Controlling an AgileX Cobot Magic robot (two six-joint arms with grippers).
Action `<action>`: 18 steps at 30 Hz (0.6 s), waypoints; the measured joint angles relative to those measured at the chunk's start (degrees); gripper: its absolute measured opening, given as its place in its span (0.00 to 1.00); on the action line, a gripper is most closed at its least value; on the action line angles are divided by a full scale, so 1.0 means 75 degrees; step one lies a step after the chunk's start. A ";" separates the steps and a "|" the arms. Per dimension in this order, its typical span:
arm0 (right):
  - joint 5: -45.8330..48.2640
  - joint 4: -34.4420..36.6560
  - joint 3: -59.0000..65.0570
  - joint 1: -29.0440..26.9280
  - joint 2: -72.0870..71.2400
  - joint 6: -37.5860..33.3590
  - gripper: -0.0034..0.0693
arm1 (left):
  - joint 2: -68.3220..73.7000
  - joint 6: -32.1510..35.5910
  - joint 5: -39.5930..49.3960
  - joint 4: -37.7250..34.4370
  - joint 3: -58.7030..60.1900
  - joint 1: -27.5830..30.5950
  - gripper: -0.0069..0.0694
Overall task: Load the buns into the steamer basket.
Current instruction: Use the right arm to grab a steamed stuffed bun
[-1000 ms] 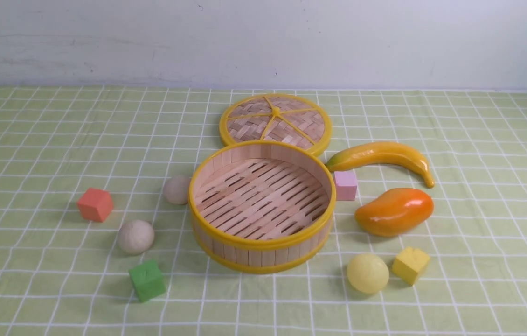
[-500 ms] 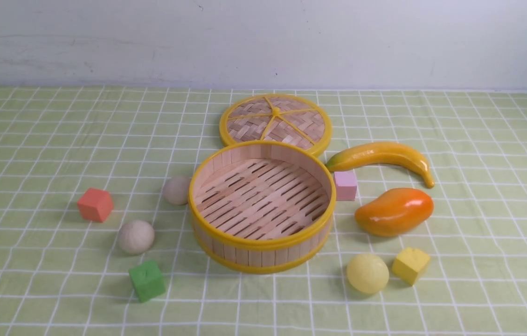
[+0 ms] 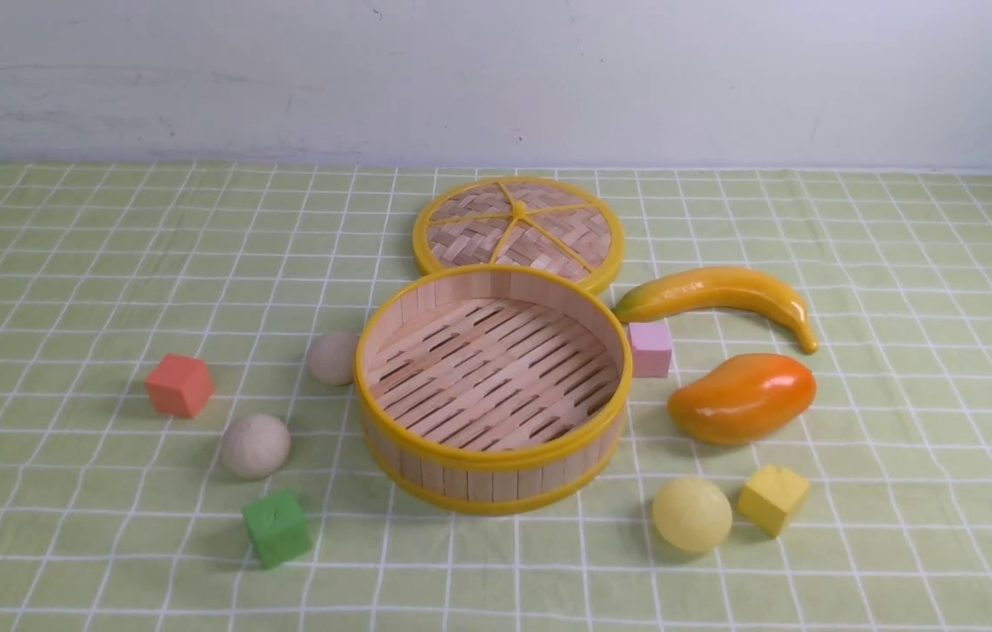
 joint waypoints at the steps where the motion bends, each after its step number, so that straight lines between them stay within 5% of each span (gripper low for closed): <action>1: -0.0060 0.0222 -0.0024 0.0000 0.0000 0.0179 0.38 | 0.0000 0.0000 0.0000 0.0000 0.0000 0.0000 0.40; 10: 0.0201 0.0929 -0.2505 0.0000 0.1404 0.0630 0.38 | 0.0000 0.0000 0.0000 0.0000 0.0000 0.0000 0.40; 18: 0.2972 0.0934 -0.5880 0.0000 0.4385 0.0655 0.38 | 0.0000 0.0000 0.0000 0.0000 0.0000 0.0000 0.40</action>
